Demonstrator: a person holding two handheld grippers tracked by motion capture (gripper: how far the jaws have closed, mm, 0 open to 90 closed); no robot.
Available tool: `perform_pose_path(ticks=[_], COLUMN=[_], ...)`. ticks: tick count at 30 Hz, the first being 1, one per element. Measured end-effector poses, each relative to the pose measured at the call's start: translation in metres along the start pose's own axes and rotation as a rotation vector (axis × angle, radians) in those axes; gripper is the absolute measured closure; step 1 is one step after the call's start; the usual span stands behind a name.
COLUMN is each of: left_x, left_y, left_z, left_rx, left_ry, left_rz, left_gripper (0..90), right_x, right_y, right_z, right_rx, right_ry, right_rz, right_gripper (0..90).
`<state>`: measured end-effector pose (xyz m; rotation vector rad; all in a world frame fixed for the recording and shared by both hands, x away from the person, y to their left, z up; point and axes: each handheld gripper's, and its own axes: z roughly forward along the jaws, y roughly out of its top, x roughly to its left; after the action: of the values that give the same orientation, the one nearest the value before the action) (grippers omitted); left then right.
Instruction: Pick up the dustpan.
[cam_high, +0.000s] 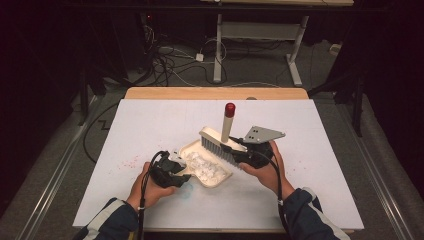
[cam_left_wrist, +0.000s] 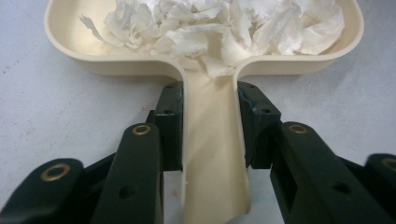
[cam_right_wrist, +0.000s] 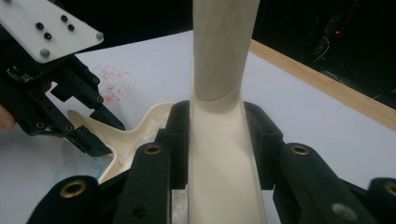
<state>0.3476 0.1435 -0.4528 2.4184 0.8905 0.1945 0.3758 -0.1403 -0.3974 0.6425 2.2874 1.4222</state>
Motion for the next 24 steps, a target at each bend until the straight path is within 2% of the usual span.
perform_pose_path(ticks=[3,13,15,18,24], left_x=[0.001,0.011,0.013,0.014,0.009], left_y=[-0.001,-0.007,-0.008,-0.007,-0.005], left_z=[-0.002,-0.005,-0.006,-0.006,-0.004], left_rx=[-0.007,-0.018,-0.019,-0.017,-0.01], left_ry=[0.005,0.039,0.044,0.044,0.045], left_rz=[-0.005,-0.037,-0.042,-0.047,-0.029], left_gripper=[63.7,63.7,63.7,63.7,63.7], right_x=[-0.004,-0.017,-0.019,-0.022,-0.029], right_y=[0.002,0.0,-0.002,-0.008,-0.029], right_z=[-0.007,-0.039,-0.043,-0.046,-0.051], right_rx=[0.0,0.009,0.03,0.074,0.13], right_ry=[-0.029,-0.076,-0.091,-0.149,-0.22], right_rz=[0.013,0.056,0.055,0.029,0.045], right_gripper=[67.7,67.7,67.7,67.7,67.8])
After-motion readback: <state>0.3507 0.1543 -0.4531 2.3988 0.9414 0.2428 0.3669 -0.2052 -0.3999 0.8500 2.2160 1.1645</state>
